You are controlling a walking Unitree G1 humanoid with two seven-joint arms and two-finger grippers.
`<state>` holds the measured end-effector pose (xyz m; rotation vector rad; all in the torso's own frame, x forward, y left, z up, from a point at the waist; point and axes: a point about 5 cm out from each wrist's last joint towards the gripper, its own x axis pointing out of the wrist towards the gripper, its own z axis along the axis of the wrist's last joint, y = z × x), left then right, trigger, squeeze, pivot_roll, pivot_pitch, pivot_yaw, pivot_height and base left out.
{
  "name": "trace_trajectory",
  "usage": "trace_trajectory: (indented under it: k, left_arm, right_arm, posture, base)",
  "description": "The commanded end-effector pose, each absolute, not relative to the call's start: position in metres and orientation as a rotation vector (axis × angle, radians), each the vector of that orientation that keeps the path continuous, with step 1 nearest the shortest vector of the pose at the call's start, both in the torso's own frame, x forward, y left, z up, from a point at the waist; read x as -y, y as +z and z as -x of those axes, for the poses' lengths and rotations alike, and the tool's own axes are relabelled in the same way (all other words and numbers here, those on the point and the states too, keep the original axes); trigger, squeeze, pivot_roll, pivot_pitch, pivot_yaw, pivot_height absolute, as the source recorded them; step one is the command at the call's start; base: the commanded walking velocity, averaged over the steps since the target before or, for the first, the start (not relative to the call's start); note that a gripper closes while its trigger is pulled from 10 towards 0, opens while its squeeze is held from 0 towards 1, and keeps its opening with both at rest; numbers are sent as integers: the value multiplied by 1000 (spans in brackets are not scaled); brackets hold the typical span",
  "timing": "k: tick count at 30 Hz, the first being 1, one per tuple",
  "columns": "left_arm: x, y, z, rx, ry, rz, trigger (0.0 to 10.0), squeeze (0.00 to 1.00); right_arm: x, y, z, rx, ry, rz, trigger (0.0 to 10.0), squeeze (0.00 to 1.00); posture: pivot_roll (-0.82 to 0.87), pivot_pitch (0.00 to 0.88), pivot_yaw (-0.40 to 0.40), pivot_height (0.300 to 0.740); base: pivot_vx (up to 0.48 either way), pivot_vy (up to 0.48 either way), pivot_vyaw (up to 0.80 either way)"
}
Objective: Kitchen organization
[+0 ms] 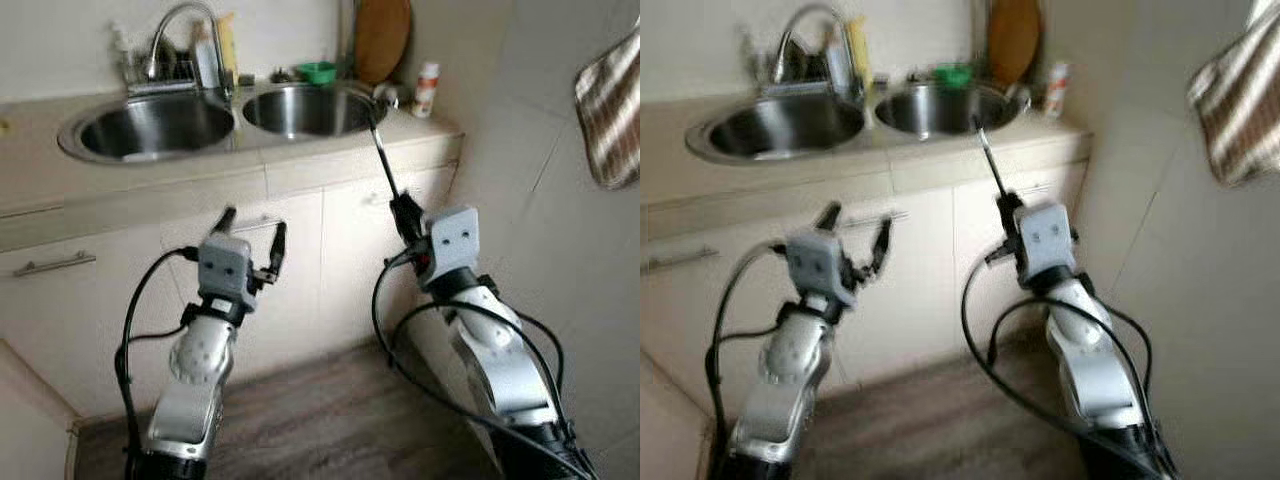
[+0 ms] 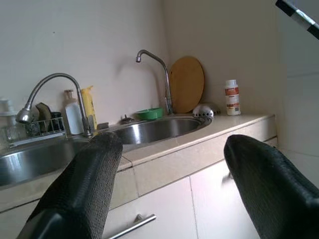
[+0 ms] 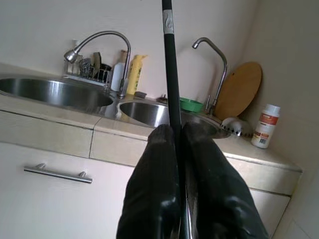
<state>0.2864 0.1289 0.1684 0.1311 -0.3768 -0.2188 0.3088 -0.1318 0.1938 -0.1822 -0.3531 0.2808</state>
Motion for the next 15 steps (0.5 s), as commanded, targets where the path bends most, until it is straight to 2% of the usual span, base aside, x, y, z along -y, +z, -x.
trace_trajectory:
  k: [1, 9, 15]
  left_arm:
    - [-138, 170, -288, 384, -190, -157, 10000, 0]
    - [-139, 173, -289, 396, -184, -163, 10000, 0]
    - [-141, 175, -290, 404, -181, -171, 10000, 0]
  right_arm:
    - [124, 201, -310, 388, 303, 181, 0, 0]
    - [126, 209, -314, 416, 281, 149, 0, 0]
    - [129, 215, -317, 435, 261, 127, 0, 0]
  posture:
    - [74, 0, -33, 740]
    - [82, 0, -33, 740]
    - [88, 0, -31, 740]
  base:
    - [458, 0, 800]
    - [455, 0, 788]
    - [454, 0, 0]
